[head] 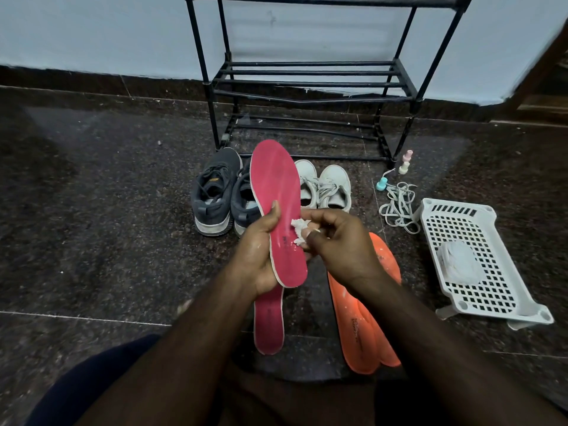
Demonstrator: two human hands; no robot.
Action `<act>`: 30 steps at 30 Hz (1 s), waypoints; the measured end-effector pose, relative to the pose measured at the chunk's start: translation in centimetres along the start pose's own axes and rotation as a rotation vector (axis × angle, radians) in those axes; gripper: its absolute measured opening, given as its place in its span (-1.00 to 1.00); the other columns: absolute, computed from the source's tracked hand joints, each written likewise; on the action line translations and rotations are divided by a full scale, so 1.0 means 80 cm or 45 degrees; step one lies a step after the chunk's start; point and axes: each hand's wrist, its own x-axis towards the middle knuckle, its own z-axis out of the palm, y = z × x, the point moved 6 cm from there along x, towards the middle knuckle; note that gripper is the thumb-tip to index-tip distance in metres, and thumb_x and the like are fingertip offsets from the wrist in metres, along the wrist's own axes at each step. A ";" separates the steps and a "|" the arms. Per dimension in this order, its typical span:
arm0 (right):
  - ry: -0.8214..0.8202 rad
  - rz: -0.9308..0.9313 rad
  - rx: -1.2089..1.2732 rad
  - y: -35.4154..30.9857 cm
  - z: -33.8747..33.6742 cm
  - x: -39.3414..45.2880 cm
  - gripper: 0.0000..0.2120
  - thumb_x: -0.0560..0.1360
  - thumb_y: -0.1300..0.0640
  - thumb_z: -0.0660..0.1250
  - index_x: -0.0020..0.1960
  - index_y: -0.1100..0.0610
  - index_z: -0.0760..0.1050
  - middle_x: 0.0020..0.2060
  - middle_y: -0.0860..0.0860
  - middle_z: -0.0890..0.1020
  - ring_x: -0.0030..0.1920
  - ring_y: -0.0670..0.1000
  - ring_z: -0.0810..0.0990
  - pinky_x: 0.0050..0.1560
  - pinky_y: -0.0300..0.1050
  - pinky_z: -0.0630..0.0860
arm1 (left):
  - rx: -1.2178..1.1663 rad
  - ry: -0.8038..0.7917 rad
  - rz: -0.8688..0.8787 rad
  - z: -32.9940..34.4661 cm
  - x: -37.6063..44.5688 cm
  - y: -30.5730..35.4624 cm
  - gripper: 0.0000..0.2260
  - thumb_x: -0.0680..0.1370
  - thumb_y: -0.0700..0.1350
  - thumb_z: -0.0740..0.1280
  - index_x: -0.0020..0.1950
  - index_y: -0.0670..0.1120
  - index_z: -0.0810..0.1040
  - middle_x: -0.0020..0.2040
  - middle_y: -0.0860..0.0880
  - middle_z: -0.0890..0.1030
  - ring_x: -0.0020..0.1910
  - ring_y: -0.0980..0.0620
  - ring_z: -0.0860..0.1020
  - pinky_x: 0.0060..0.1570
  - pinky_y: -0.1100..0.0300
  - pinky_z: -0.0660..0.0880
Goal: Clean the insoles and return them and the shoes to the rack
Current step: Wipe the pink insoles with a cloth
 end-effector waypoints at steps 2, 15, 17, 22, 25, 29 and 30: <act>-0.049 -0.011 -0.050 -0.003 -0.001 0.002 -0.73 0.46 0.35 0.37 0.05 0.05 0.64 -0.09 0.06 0.63 -0.28 -0.06 0.66 -0.16 0.14 0.66 | -0.011 0.008 0.008 -0.004 0.003 0.000 -0.42 0.66 0.17 0.14 0.43 -0.29 0.41 0.32 -0.33 0.53 0.26 -0.25 0.54 0.40 -0.22 0.35; -0.149 -0.689 -0.912 -0.030 0.030 -0.021 -0.85 0.42 0.21 0.34 -0.08 0.17 0.67 -0.15 0.06 0.67 -0.12 0.13 0.60 -0.01 -0.03 0.49 | -0.034 0.099 -0.008 -0.023 0.015 -0.002 -0.46 0.66 0.17 0.14 0.25 -0.28 0.57 0.11 -0.21 0.66 0.06 -0.12 0.64 0.22 0.00 0.51; -0.202 -0.716 -0.898 -0.030 0.035 -0.032 -0.79 0.37 0.24 0.26 -0.14 0.15 0.67 -0.20 0.05 0.67 -0.17 0.12 0.60 -0.08 -0.02 0.52 | -0.052 0.094 0.036 -0.026 0.021 0.002 -0.45 0.67 0.17 0.12 0.35 -0.27 0.50 0.29 -0.21 0.60 0.31 -0.16 0.54 0.42 -0.14 0.35; -0.101 -0.732 -0.811 -0.039 0.031 -0.034 -0.77 0.37 0.22 0.21 -0.17 0.17 0.65 -0.23 0.05 0.65 -0.17 0.06 0.57 -0.08 -0.06 0.49 | -0.069 0.089 0.061 -0.026 0.020 0.004 -0.48 0.68 0.15 0.09 0.32 -0.26 0.51 0.26 -0.23 0.61 0.29 -0.17 0.56 0.36 -0.14 0.40; 0.045 -0.720 -0.814 -0.040 0.017 -0.018 -0.76 0.39 0.24 0.21 -0.13 0.18 0.66 -0.23 0.05 0.64 -0.16 0.00 0.53 -0.05 -0.12 0.44 | -0.020 0.069 0.026 -0.020 0.013 -0.003 -0.49 0.69 0.14 0.10 0.18 -0.28 0.58 0.09 -0.25 0.67 0.05 -0.15 0.66 0.16 -0.08 0.51; -0.116 -0.660 -0.895 -0.029 0.031 -0.032 -0.75 0.33 0.29 0.27 -0.11 0.15 0.68 -0.20 0.03 0.66 -0.15 0.08 0.61 -0.06 -0.07 0.53 | -0.059 0.081 0.073 -0.020 0.017 0.004 -0.49 0.69 0.13 0.09 0.30 -0.26 0.54 0.22 -0.18 0.65 0.28 -0.12 0.57 0.31 -0.09 0.44; -0.172 -0.658 -0.901 -0.028 0.037 -0.038 -0.75 0.32 0.29 0.27 -0.11 0.15 0.67 -0.20 0.03 0.66 -0.16 0.09 0.61 -0.07 -0.05 0.53 | -0.073 0.090 0.095 -0.022 0.018 0.006 -0.49 0.69 0.13 0.09 0.36 -0.25 0.49 0.28 -0.16 0.62 0.35 -0.11 0.52 0.38 -0.11 0.39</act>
